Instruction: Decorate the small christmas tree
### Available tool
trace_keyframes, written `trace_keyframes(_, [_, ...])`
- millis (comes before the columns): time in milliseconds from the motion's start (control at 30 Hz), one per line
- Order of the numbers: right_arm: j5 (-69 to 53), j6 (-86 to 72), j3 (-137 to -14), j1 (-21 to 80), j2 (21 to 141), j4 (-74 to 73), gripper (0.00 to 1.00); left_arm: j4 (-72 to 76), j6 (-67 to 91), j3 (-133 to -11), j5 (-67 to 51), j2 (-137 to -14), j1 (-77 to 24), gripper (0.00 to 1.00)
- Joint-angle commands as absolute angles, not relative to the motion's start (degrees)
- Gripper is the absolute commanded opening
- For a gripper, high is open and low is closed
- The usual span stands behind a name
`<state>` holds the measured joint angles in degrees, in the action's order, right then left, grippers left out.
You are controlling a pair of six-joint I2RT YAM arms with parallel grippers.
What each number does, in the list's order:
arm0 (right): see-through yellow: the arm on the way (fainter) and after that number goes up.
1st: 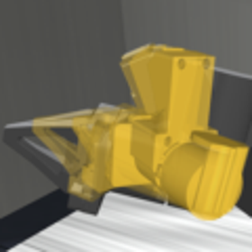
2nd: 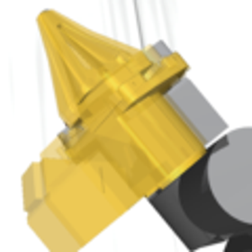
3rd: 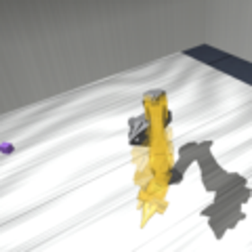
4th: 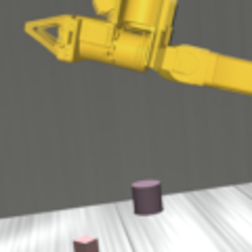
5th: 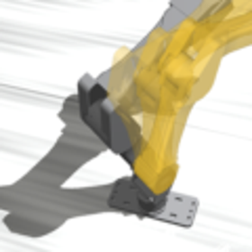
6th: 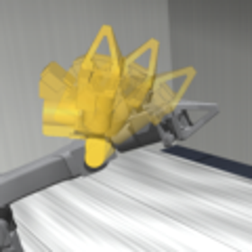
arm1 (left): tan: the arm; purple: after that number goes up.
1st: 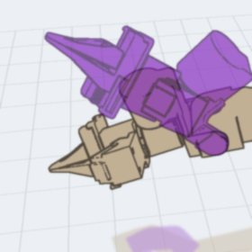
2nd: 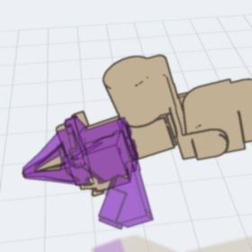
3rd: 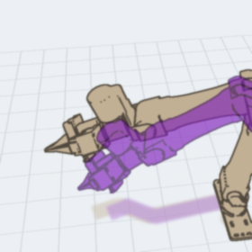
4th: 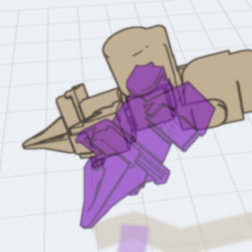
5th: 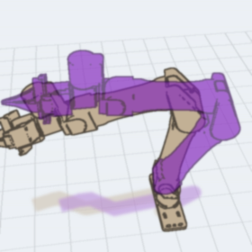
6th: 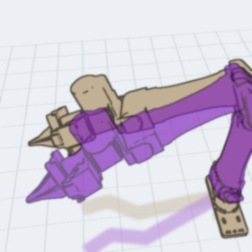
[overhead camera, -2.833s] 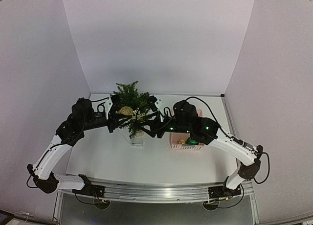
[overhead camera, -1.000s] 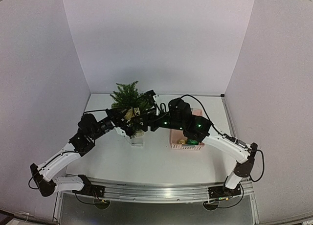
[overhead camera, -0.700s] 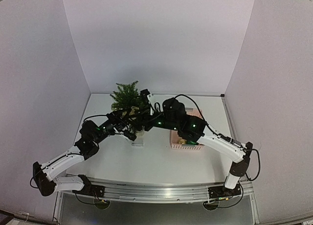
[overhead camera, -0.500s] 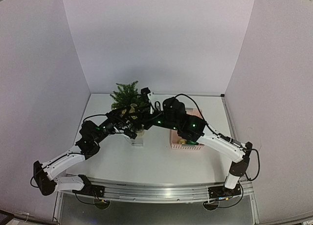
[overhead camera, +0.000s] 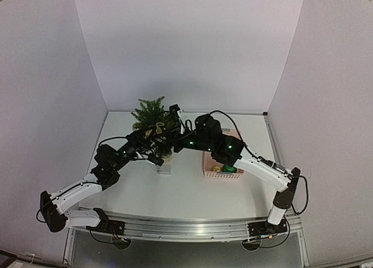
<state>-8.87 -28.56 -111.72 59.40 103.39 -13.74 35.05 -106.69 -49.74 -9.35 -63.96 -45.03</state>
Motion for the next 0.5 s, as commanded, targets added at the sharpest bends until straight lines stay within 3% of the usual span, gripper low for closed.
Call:
trace_keyframes(0, [-13.07,-29.73,-113.29,59.54,104.61,-10.20,0.64,37.28,-107.61,-50.19,-10.06,-63.72,-45.56,0.00])
trace_keyframes(300, [-13.38,-30.49,-114.46,59.35,106.04,-9.77,0.41,36.33,-107.71,-50.11,-9.79,-63.24,-46.16,0.00])
trace_keyframes(467, [-12.75,-30.57,-114.09,59.26,105.80,-9.55,0.15,34.71,-107.04,-49.84,-10.17,-62.42,-46.24,0.00])
